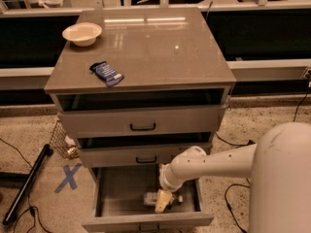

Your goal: Pick blue plastic bottle from bottom drawer and place on counter

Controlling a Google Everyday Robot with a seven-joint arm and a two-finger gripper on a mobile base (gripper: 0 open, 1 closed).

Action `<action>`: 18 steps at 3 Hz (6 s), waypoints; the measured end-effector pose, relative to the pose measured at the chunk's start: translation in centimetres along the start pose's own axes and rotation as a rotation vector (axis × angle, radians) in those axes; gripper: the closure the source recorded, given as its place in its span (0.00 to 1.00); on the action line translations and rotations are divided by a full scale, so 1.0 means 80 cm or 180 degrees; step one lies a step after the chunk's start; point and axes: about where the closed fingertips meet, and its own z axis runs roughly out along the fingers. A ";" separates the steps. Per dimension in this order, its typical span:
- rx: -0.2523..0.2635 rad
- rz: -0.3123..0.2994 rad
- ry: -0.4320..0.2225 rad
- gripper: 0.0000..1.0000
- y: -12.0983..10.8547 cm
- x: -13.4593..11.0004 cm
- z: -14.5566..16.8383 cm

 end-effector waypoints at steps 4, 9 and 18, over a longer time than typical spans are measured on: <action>0.0680 -0.0256 -0.0606 0.00 -0.014 0.077 0.046; 0.0533 0.0226 -0.0863 0.35 -0.101 0.145 0.193; 0.0191 -0.0346 -0.0682 0.19 -0.078 0.136 0.231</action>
Offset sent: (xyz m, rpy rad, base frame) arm 0.0155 -0.1338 -0.0406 0.3107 -0.5041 0.1362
